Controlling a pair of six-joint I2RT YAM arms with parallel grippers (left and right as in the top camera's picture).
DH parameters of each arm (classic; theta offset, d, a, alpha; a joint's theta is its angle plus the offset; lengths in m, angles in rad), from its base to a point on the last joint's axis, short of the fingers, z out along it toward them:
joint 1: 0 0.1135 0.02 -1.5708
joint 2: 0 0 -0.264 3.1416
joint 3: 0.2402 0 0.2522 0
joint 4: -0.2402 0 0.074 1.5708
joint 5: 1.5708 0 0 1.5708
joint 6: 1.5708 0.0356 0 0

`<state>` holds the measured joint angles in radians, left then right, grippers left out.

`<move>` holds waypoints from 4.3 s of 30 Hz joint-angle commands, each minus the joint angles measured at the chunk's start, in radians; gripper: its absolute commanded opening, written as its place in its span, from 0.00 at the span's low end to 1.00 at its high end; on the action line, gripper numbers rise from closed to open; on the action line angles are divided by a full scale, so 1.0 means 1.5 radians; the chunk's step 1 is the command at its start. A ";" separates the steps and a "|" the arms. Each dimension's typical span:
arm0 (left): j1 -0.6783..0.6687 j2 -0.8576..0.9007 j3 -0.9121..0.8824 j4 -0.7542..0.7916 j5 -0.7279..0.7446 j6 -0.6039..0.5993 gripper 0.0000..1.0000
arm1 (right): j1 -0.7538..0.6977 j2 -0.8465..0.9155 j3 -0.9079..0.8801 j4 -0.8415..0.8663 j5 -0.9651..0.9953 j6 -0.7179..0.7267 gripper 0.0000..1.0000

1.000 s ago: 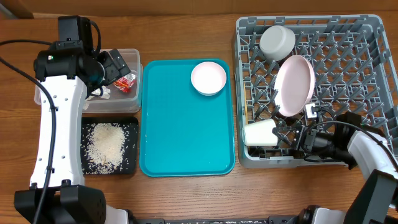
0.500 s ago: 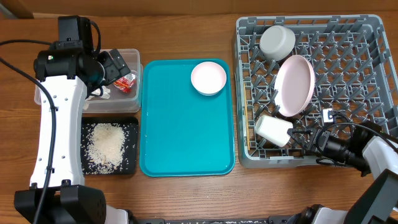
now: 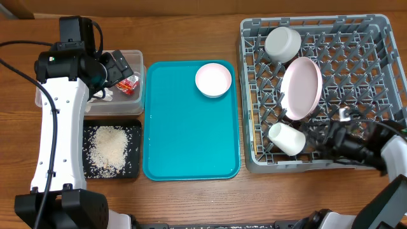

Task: Sort waste into correct bins and load items into the dishwasher
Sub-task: 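Lower the cup into the rack and release it with the right gripper, then move the right gripper back over the white saucer on the teal tray, then lower the right gripper and close it on the white saucer's rim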

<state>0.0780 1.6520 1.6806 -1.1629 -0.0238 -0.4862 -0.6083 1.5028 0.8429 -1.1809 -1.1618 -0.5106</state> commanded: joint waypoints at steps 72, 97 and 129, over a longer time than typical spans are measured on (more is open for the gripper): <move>-0.004 -0.003 0.005 0.000 -0.006 0.015 1.00 | 0.685 0.249 0.364 0.690 0.804 0.253 0.48; -0.004 -0.003 0.005 0.000 -0.006 0.015 1.00 | 0.698 0.376 0.364 0.656 0.854 0.143 0.57; -0.004 -0.003 0.005 0.000 -0.006 0.015 1.00 | 0.803 0.378 0.364 0.577 0.716 0.128 0.62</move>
<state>0.0780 1.6520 1.6806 -1.1629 -0.0238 -0.4862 0.5682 2.0583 1.3861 -0.3088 -0.0753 -0.3183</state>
